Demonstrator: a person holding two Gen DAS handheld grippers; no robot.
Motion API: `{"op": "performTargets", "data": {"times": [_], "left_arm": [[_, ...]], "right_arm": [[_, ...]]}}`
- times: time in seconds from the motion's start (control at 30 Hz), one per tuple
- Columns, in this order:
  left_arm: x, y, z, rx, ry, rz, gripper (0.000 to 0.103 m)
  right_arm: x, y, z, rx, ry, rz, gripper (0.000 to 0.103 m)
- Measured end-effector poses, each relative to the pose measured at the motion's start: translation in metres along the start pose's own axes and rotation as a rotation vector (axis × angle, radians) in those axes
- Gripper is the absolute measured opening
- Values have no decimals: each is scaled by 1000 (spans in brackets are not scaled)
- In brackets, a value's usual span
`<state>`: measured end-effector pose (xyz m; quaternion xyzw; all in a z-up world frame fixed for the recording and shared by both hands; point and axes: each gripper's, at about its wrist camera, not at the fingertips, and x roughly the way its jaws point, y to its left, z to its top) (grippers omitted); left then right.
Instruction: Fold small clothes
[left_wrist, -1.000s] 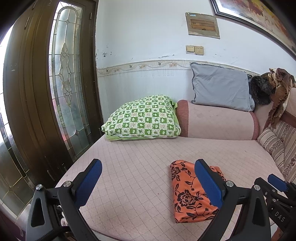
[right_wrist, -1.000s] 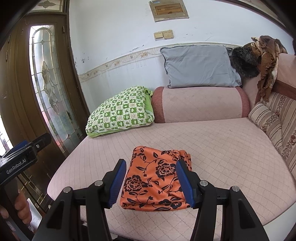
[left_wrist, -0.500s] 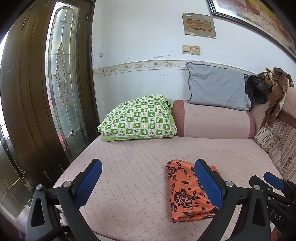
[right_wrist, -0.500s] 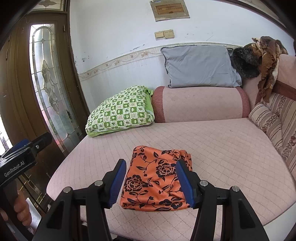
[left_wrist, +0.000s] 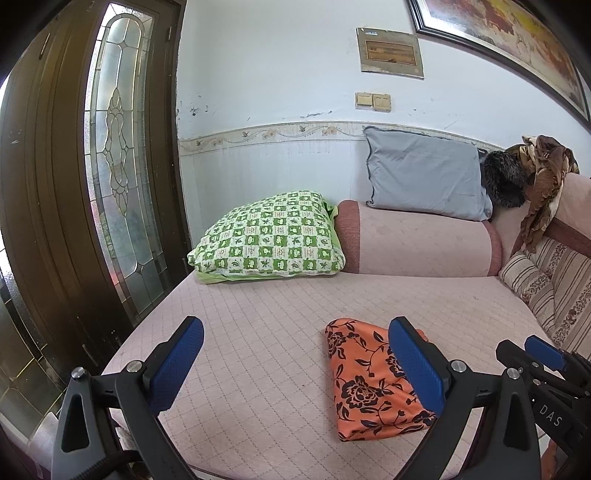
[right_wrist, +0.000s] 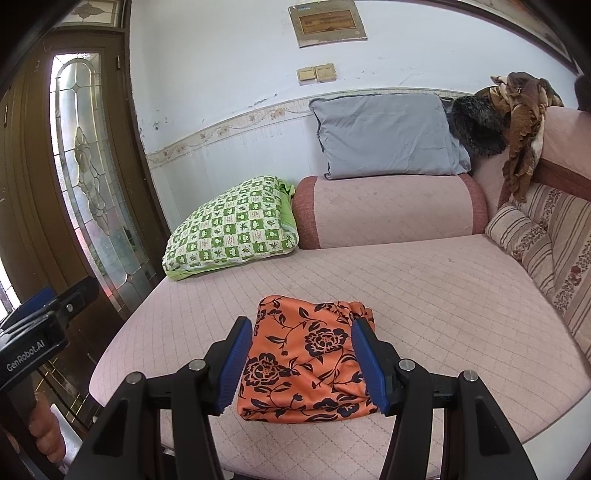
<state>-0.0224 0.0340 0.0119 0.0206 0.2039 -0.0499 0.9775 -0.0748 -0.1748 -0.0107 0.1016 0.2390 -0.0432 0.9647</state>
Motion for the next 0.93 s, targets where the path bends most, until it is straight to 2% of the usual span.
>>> {"op": "performTargets", "data": {"times": [0.8, 0.93], "left_arm": [[24, -4, 3, -8, 31, -2, 100], [37, -3, 4, -27, 32, -37, 100]], "right_arm": [[25, 4, 0, -7, 35, 19, 60], [35, 3, 2, -5, 46, 22, 60]]}}
